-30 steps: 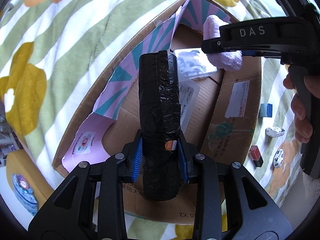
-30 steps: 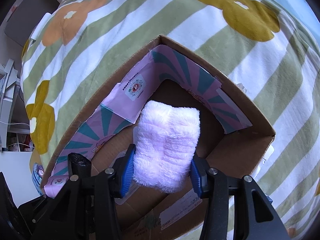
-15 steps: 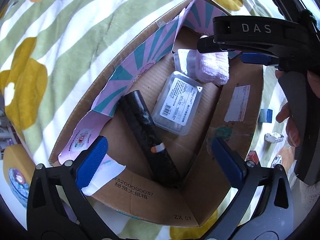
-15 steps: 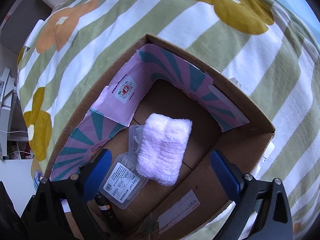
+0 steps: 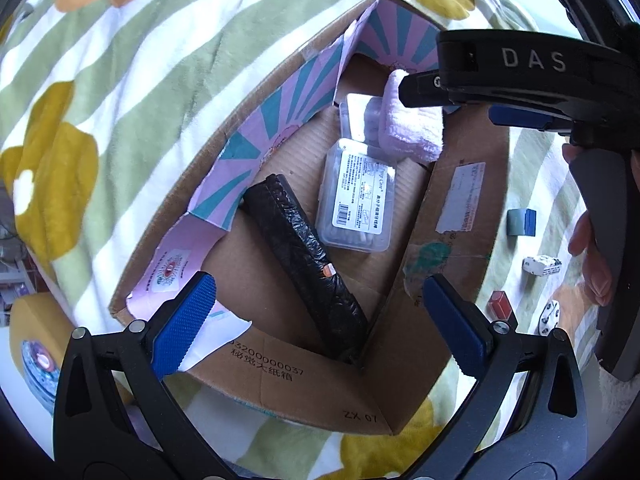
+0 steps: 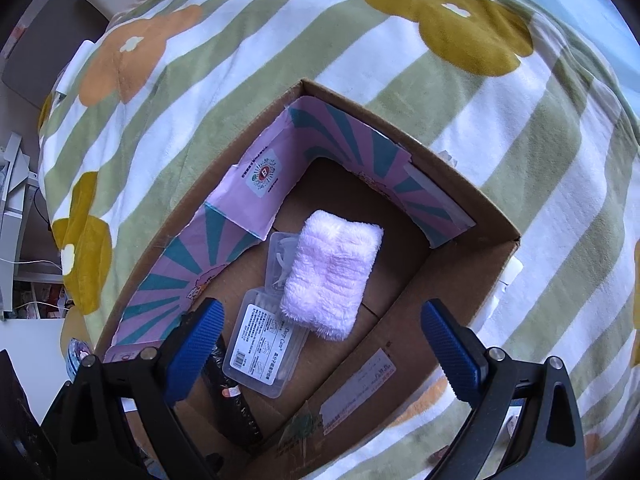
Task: Organize objects
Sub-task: 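Open both tools to release cylinder and towel into the box, then withdraw both tools from the box toward the remaining items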
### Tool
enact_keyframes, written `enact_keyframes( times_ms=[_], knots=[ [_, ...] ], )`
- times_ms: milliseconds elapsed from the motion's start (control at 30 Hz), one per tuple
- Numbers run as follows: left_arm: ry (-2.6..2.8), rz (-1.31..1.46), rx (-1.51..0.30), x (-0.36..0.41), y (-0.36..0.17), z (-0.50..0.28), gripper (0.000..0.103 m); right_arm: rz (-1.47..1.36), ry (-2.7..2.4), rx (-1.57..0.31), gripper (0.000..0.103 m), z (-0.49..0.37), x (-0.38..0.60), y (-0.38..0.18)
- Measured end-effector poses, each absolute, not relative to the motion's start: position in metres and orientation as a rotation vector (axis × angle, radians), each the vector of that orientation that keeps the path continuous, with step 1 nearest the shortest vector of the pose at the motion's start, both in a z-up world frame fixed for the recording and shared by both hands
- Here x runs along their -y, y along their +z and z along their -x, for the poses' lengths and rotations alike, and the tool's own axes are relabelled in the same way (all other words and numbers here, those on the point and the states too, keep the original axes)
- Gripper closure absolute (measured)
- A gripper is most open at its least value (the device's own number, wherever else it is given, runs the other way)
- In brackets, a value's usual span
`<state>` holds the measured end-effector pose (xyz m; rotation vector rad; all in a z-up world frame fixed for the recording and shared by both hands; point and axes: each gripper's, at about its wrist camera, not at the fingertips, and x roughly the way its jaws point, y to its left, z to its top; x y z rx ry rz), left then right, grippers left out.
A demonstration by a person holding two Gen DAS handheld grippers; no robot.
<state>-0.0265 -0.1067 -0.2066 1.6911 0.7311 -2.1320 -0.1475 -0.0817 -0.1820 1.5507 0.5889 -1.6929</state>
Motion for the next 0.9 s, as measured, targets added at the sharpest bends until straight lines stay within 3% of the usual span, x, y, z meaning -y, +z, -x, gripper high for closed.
enact_keyframes(
  times_ms=[533, 900],
  knots=[
    [-2.376, -1.680, -0.513, 0.085, -0.095, 0.035, 0.000, -1.461, -1.956, -0.384, 0.005, 0.122, -0.014, -0.049],
    [-2.652, -1.660, -0.267, 0.024, -0.039, 0.050, 0.000, -1.474, -2.280, -0.183, 0.005, 0.091, -0.140, 0.000]
  ],
)
